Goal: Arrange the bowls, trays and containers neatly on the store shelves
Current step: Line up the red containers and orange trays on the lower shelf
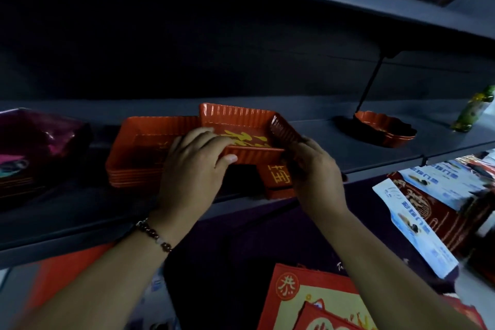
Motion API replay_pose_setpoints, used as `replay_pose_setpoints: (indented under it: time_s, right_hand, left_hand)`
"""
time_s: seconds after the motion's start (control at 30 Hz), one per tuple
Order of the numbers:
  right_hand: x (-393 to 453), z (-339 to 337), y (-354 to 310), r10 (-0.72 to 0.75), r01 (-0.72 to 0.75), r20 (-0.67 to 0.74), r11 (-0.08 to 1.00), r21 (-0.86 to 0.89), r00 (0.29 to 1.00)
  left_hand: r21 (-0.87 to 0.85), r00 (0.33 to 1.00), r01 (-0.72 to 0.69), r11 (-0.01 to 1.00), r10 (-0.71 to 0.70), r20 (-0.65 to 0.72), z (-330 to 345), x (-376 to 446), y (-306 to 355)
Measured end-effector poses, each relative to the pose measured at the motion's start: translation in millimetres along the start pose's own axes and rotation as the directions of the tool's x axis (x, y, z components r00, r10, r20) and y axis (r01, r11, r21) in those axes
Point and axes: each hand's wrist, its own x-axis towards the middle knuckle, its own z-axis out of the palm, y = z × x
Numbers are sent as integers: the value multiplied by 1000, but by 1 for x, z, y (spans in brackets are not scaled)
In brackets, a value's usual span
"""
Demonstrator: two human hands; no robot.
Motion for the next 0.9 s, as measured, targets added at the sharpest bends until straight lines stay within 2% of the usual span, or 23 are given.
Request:
replay_pose_setpoints:
  time_s: [0.17,0.47,0.6,0.7,0.8,0.9]
  right_hand:
    - [13,36,-33,-94,95,-48,995,25,994]
    - [23,83,-81,-227,223,64,973,62,972]
    - [24,96,-88,-218,187,171,966,180,961]
    - [26,94,-89,-194,124,221,947,295,956]
    - [26,96,-84,-223,145,284,951,272,933]
    - [22,98,-79,-264,216,332,961,173,905]
  left_hand:
    - [26,997,80,996,-80,-14,-30,-8,-36]
    - [85,981,181,980,-186,56,-59,-25,-101]
    - [97,975,174,980,-185,125,-57,-28,-117]
    - [103,962,130,986,-151,227,-56,-28,-118]
    - [108,940,101,989,-131,314,-53,-30,-112]
    - [159,931,45,986,-99,352,-44,-29,-105]
